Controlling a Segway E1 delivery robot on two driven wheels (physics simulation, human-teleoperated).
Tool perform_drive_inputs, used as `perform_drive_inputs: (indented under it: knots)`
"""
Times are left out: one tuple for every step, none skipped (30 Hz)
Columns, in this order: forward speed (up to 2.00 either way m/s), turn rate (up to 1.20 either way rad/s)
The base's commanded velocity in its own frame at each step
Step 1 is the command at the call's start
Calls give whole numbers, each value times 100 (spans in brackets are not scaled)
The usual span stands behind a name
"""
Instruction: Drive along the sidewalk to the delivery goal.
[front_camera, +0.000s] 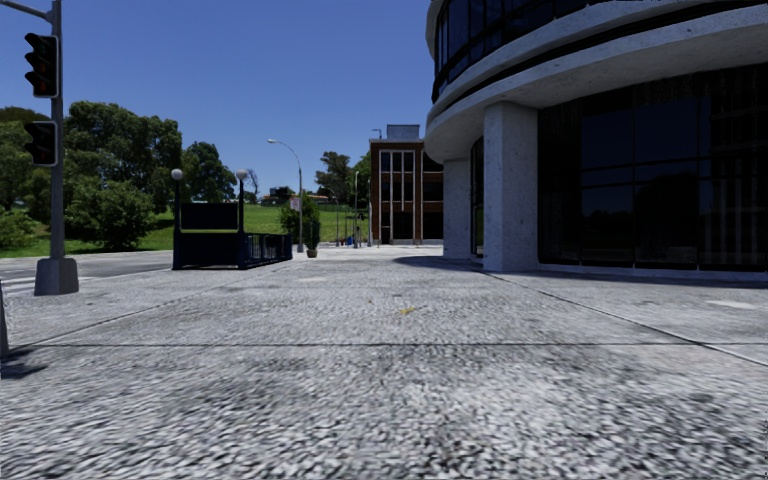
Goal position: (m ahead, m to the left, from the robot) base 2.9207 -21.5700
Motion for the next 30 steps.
perform_drive_inputs:
  knots:
    - [161,0]
    - [161,0]
    - [160,0]
    - [160,0]
    - [160,0]
    - [160,0]
    - [160,0]
    - [160,0]
    - [160,0]
    - [160,0]
    - [160,0]
    - [160,0]
    - [160,0]
    - [160,0]
    - [160,0]
    - [160,0]
    - [160,0]
    - [160,0]
    - [160,0]
    - [160,0]
    - [160,0]
    - [160,0]
    - [160,0]
    - [160,0]
    - [160,0]
    - [160,0]
    - [160,0]
    - [160,-13]
    - [159,-62]
    - [159,-106]
